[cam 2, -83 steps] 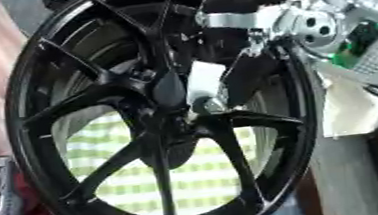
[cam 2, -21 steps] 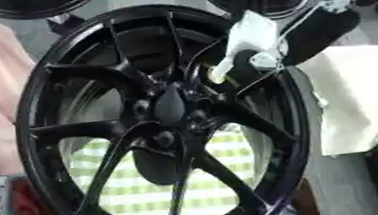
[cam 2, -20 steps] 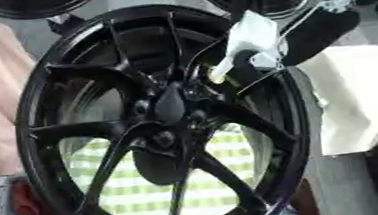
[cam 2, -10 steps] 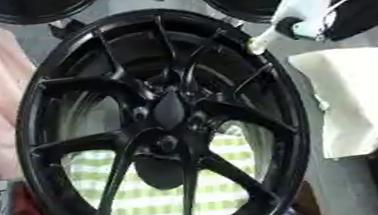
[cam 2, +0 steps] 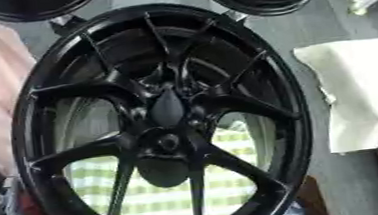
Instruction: Pull the pin out of the wheel hub.
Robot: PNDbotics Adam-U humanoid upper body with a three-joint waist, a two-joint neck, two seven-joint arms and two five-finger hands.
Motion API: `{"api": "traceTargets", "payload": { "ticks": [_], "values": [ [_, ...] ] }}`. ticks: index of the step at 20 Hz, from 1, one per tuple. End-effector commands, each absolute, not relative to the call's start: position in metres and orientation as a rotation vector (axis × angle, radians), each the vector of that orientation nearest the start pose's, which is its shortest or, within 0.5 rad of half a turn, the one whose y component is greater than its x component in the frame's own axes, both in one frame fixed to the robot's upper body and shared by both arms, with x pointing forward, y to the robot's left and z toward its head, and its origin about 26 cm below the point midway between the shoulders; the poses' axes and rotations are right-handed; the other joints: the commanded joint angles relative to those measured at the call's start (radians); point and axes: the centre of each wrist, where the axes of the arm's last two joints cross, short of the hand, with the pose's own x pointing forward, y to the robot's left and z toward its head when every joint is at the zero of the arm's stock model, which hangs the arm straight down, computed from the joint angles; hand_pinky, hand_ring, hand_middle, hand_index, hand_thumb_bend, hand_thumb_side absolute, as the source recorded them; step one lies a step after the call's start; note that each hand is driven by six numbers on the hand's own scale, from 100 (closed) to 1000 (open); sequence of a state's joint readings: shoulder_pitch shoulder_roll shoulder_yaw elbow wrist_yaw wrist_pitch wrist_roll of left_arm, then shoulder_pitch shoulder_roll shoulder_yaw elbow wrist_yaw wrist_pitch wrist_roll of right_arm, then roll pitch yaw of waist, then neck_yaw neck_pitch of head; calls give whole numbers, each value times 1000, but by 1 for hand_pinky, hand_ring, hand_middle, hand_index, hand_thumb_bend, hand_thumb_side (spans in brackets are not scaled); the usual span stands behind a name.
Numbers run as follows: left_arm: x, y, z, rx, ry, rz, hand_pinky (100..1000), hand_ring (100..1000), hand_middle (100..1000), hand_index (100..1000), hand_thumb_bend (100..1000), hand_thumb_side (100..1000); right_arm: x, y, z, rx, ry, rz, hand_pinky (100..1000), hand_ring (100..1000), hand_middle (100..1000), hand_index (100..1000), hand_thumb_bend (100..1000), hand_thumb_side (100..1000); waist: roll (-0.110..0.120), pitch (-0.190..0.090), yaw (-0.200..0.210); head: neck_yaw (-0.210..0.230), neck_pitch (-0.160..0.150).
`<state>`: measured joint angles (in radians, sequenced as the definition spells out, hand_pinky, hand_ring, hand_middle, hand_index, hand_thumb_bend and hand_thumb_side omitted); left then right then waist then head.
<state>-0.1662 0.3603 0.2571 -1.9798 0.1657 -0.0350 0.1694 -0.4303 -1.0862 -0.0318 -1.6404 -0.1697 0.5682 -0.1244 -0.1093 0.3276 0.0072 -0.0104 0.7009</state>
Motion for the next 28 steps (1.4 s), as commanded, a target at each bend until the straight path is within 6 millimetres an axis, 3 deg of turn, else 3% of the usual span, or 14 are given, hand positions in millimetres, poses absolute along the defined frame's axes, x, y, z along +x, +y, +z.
{"api": "traceTargets", "payload": {
  "ticks": [1, 5, 7, 8, 9, 12, 26, 28],
  "values": [
    [276, 344, 192, 392, -2261, 77, 849, 680, 724, 844, 100, 885, 323, -449, 305, -1051, -1427, 235, 839, 565, 353, 594, 414, 100, 10, -11, 0, 3, -8],
    [276, 344, 192, 393, -2267, 80, 849, 679, 725, 844, 100, 885, 326, -476, 279, -1075, -1336, 177, 841, 622, 417, 637, 387, 100, 22, -2, 6, 4, -9],
    [276, 343, 192, 392, -2268, 82, 849, 679, 725, 844, 100, 885, 326, -485, 269, -1094, -1302, 159, 834, 694, 492, 686, 440, 109, 28, 2, 9, 6, -11],
    [276, 343, 192, 391, -2268, 83, 849, 679, 725, 844, 100, 885, 325, -488, 265, -1106, -1285, 151, 844, 744, 559, 733, 448, 143, 30, 3, 10, 7, -12],
    [276, 343, 192, 392, -2269, 84, 849, 680, 725, 844, 100, 885, 325, -490, 262, -1118, -1273, 146, 876, 827, 697, 801, 449, 167, 32, 4, 12, 7, -12],
    [276, 343, 192, 390, -2271, 88, 849, 680, 725, 844, 100, 885, 325, -493, 256, -1139, -1241, 126, 923, 936, 838, 806, 385, 100, 38, 5, 16, 9, -14],
    [276, 343, 191, 382, -2267, 96, 849, 682, 726, 844, 100, 886, 326, -488, 257, -1129, -1255, 66, 929, 952, 855, 803, 383, 100, 44, -5, 21, 5, -15],
    [276, 343, 191, 381, -2268, 96, 849, 682, 726, 844, 100, 886, 327, -485, 260, -1115, -1289, 65, 923, 921, 815, 801, 482, 225, 43, -6, 22, 4, -15]
  ]
}}
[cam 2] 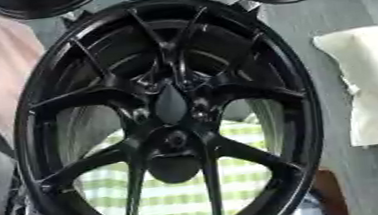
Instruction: Pull the pin out of the wheel hub.
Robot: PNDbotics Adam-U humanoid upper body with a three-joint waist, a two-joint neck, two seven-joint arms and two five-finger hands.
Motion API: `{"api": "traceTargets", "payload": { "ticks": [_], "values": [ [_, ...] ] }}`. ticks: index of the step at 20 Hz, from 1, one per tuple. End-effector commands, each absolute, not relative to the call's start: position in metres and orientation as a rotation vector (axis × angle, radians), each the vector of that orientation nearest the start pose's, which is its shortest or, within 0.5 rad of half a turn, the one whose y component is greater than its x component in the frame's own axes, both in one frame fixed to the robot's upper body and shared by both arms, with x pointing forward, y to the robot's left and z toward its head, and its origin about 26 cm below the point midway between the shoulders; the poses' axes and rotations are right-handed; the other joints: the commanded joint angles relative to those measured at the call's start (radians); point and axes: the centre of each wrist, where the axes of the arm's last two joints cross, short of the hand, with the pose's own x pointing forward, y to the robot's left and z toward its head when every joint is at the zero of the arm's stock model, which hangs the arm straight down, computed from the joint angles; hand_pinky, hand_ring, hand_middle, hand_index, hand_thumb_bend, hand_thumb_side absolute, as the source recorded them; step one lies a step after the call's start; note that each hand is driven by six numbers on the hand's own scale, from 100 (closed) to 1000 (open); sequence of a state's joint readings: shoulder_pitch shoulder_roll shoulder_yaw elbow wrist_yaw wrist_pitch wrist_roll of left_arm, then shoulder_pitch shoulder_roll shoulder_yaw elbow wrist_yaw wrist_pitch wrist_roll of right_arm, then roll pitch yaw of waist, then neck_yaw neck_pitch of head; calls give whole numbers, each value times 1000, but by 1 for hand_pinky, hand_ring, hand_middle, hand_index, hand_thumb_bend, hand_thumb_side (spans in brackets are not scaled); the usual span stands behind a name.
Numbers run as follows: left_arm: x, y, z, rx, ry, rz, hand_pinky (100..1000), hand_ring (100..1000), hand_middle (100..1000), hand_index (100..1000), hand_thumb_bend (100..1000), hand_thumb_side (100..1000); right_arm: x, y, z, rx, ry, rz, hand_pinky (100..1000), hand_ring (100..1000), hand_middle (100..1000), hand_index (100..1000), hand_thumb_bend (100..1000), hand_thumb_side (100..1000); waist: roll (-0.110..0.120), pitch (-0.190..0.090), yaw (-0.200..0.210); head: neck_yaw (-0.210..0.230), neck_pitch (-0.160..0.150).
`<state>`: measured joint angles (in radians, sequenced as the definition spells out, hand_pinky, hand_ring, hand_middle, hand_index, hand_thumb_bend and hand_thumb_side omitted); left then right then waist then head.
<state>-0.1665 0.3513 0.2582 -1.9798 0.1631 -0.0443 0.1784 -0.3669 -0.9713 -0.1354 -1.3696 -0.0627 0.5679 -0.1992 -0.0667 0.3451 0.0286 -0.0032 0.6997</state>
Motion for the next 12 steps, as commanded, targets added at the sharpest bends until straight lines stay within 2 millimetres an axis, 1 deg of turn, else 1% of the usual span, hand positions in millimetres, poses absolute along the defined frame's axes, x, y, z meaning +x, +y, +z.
{"api": "traceTargets", "payload": {
  "ticks": [1, 2, 3, 4, 5, 6, 7, 8, 9, 10, 12],
  "values": [
    [276, 343, 191, 381, -2268, 95, 849, 682, 726, 844, 100, 886, 327, -482, 262, -1103, -1321, 69, 921, 908, 795, 797, 429, 295, 1, -23, 1, -4, -13],
    [276, 343, 191, 381, -2268, 95, 849, 682, 727, 844, 100, 885, 327, -477, 265, -1089, -1361, 77, 918, 896, 775, 789, 354, 374, 1, -23, 2, -4, -14],
    [276, 343, 192, 381, -2268, 96, 849, 682, 727, 844, 100, 885, 327, -471, 268, -1073, -1409, 90, 918, 892, 767, 787, 295, 423, 1, -23, 3, -5, -14],
    [276, 343, 192, 380, -2269, 95, 849, 682, 727, 844, 100, 885, 327, -464, 272, -1057, -1464, 106, 919, 887, 755, 786, 210, 483, 2, -23, 4, -5, -14],
    [276, 342, 192, 379, -2270, 94, 849, 682, 727, 844, 100, 884, 327, -456, 276, -1036, -1530, 122, 920, 881, 746, 786, 132, 519, 2, -23, 5, -7, -15],
    [276, 342, 192, 378, -2271, 93, 849, 682, 727, 844, 100, 884, 327, -445, 281, -1008, -1607, 145, 923, 879, 744, 787, 100, 532, 3, -23, 7, -9, -17],
    [277, 342, 192, 377, -2273, 92, 849, 682, 727, 844, 100, 883, 326, -435, 286, -978, -1678, 168, 926, 876, 740, 786, 100, 533, 4, -23, 9, -11, -20],
    [277, 342, 192, 375, -2275, 91, 849, 682, 727, 844, 100, 883, 325, -424, 290, -942, -1754, 194, 925, 874, 738, 783, 100, 512, 4, -23, 12, -15, -22],
    [277, 342, 193, 373, -2276, 90, 848, 682, 727, 844, 100, 883, 324, -413, 293, -895, -1828, 218, 923, 871, 735, 780, 120, 488, 5, -23, 13, -18, -25],
    [277, 342, 193, 371, -2278, 89, 848, 683, 727, 843, 100, 882, 322, -402, 297, -843, -1898, 238, 921, 868, 730, 778, 188, 436, 6, -24, 15, -20, -26],
    [277, 341, 193, 367, -2280, 89, 848, 683, 727, 843, 100, 881, 319, -381, 303, -746, -2019, 269, 917, 859, 718, 772, 255, 369, 8, -25, 18, -27, -29]
  ]
}}
